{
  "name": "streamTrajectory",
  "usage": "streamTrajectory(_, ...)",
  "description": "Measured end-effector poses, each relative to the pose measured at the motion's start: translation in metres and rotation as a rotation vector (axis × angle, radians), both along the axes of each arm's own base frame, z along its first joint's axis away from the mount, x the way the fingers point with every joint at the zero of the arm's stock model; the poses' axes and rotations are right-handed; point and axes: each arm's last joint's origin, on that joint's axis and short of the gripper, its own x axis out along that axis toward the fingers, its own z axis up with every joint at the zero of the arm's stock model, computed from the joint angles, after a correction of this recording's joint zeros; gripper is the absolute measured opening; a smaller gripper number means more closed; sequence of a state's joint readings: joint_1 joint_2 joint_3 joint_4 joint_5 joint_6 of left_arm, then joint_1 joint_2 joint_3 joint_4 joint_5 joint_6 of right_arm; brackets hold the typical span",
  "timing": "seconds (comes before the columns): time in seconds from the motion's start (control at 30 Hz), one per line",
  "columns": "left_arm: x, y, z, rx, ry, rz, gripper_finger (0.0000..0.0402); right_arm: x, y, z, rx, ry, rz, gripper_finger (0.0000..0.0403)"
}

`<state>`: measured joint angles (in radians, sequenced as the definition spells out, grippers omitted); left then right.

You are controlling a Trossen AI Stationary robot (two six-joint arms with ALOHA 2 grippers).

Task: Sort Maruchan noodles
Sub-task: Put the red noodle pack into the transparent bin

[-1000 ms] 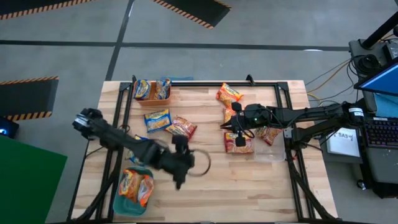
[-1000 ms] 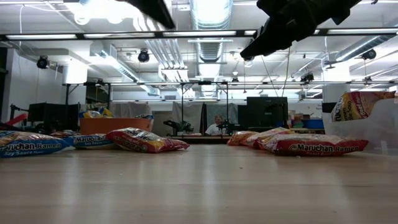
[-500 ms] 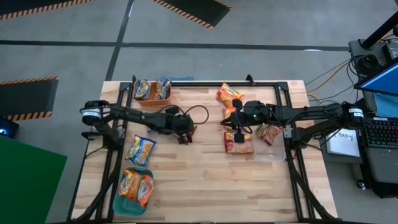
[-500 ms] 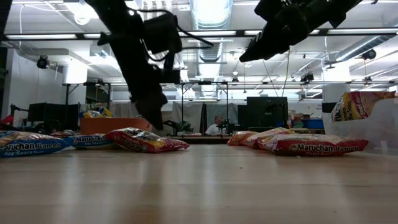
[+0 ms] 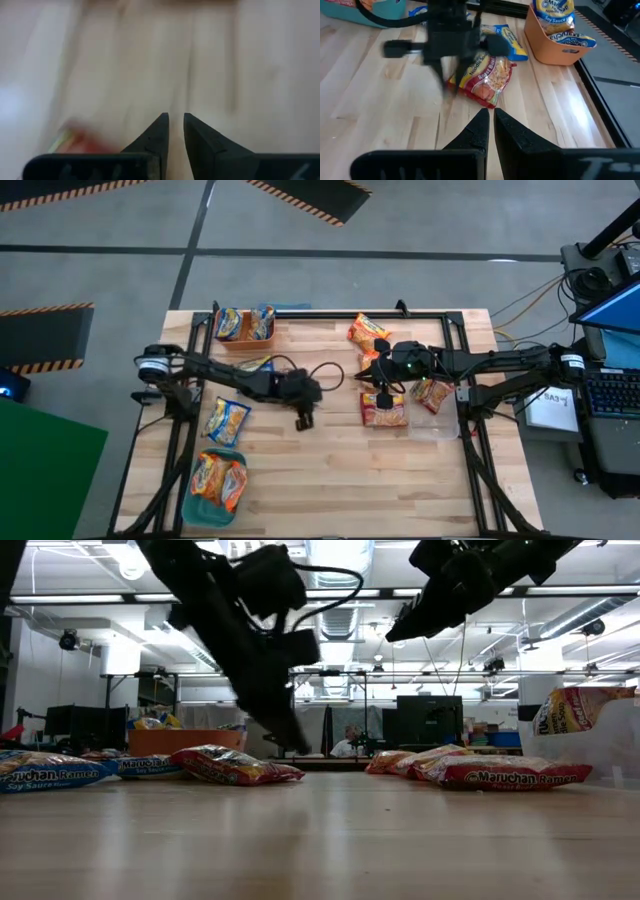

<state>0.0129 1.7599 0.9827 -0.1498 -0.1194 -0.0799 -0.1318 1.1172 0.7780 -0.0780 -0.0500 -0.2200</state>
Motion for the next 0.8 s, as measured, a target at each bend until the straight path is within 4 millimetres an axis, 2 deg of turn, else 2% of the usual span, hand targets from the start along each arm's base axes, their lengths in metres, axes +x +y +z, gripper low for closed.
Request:
streamTrajectory(0.1, -0.018, 0.003, 0.005, 0.141, 0.131, 0.156, 0.0038, 0.0, 0.0, -0.001, 0.001, 0.007, 0.0, 0.0018)
streamTrajectory(0.23, -0.038, 0.009, -0.002, 0.257, 0.281, 0.351, 0.0038, 0.0, 0.0, 0.0, 0.001, 0.002, 0.0, 0.0018)
streamTrajectory(0.43, -0.034, 0.009, -0.017, 0.236, 0.256, 0.406, 0.0038, 0.0, 0.0, 0.0, 0.002, 0.001, -0.001, 0.0018)
streamTrajectory(0.53, -0.017, 0.006, -0.016, 0.127, 0.111, 0.358, 0.0038, 0.0, 0.0, 0.0, 0.003, 0.0, -0.002, 0.0018)
streamTrajectory(0.63, 0.0, -0.006, -0.007, 0.005, -0.019, 0.14, 0.0038, 0.0, 0.0, 0.0, 0.003, 0.0, -0.002, 0.0018)
streamTrajectory(0.7, 0.006, -0.014, 0.003, 0.002, -0.078, 0.02, 0.0038, 0.0, 0.0, -0.001, 0.011, 0.001, -0.006, 0.0018)
streamTrajectory(0.8, 0.008, -0.017, 0.014, 0.048, -0.093, -0.043, 0.0038, 0.0, 0.0, -0.001, 0.013, 0.001, -0.007, 0.0018)
